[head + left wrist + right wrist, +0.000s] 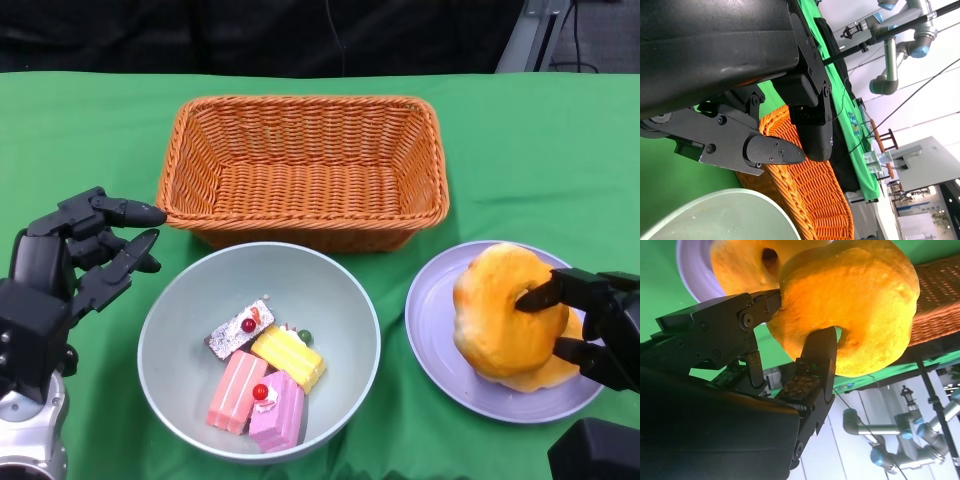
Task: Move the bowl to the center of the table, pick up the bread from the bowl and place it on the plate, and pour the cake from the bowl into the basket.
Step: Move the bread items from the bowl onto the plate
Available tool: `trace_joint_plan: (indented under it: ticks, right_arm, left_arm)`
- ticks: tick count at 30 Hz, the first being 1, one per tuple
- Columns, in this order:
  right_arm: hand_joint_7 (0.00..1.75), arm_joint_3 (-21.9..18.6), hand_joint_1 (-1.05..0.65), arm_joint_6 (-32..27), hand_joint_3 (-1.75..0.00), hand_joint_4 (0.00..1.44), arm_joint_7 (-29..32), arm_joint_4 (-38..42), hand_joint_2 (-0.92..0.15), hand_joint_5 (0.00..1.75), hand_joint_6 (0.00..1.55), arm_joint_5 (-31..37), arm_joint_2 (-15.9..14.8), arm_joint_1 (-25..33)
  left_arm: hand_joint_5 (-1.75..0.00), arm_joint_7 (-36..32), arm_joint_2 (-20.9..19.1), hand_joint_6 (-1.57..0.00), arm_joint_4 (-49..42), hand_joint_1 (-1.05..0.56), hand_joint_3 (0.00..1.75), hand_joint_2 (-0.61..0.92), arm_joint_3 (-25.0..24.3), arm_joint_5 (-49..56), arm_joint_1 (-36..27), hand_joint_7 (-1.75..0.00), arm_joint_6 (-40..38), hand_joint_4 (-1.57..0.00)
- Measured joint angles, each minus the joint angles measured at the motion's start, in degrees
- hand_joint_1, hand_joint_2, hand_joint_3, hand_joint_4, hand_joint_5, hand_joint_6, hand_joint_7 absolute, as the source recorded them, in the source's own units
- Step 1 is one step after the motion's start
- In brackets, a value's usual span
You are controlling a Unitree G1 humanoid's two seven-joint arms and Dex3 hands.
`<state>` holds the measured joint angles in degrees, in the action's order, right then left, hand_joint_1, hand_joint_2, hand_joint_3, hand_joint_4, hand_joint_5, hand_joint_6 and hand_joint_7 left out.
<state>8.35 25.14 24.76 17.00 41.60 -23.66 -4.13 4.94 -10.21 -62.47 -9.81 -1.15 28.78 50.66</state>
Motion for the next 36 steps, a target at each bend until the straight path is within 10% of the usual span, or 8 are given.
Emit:
trace_joint_plan:
  ticks: [23, 36]
  right_arm:
    - [0.62, 4.0, -0.04, -1.2, 0.00, 0.77, 5.3, 13.4, -0.87, 1.26, 0.95, 0.0, 1.2, -5.0]
    - [0.01, 4.0, -0.11, -5.0, 0.00, 0.61, 2.2, 7.9, -0.80, 0.39, 0.85, -1.7, 1.5, -3.1]
  left_arm:
    - [-1.19, 3.4, 0.2, -0.85, 0.2, -0.25, 0.28, 0.92, 0.8, -0.2, -0.5, -0.81, 1.4, -0.89]
    - [-1.18, 3.4, 0.2, -0.86, 0.3, -0.26, 0.26, 0.92, 1.0, -0.2, -0.9, -0.81, 1.4, -0.88]
